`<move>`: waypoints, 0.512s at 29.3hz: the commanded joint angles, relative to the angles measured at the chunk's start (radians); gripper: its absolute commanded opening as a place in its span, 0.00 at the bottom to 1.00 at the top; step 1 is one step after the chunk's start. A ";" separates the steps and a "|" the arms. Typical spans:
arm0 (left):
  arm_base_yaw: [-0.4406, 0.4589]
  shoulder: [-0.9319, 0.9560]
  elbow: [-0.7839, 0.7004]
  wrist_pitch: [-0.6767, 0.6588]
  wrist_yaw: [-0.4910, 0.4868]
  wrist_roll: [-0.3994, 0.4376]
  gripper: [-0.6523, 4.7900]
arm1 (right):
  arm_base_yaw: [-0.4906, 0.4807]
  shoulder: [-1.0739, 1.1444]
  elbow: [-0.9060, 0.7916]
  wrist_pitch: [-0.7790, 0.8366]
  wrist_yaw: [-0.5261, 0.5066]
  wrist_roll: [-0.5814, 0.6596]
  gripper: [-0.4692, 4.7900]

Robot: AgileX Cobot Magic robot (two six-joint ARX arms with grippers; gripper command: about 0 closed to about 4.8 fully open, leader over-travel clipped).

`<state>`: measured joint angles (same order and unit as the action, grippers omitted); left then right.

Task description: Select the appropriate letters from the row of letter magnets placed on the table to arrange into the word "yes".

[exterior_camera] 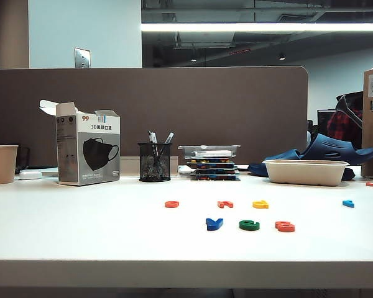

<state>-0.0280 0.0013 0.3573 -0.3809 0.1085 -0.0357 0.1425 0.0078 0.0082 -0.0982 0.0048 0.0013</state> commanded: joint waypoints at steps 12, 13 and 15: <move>0.001 0.000 -0.285 0.341 -0.030 0.002 0.11 | 0.000 -0.008 -0.007 0.012 -0.001 -0.002 0.09; 0.001 0.000 -0.295 0.352 -0.030 0.002 0.11 | 0.000 -0.008 -0.007 0.012 0.000 -0.003 0.09; 0.001 0.000 -0.312 0.369 -0.030 0.002 0.11 | 0.000 -0.008 -0.008 0.013 0.000 -0.003 0.09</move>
<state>-0.0280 0.0013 0.0517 -0.0532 0.0814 -0.0383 0.1425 0.0078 0.0082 -0.0982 0.0040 0.0013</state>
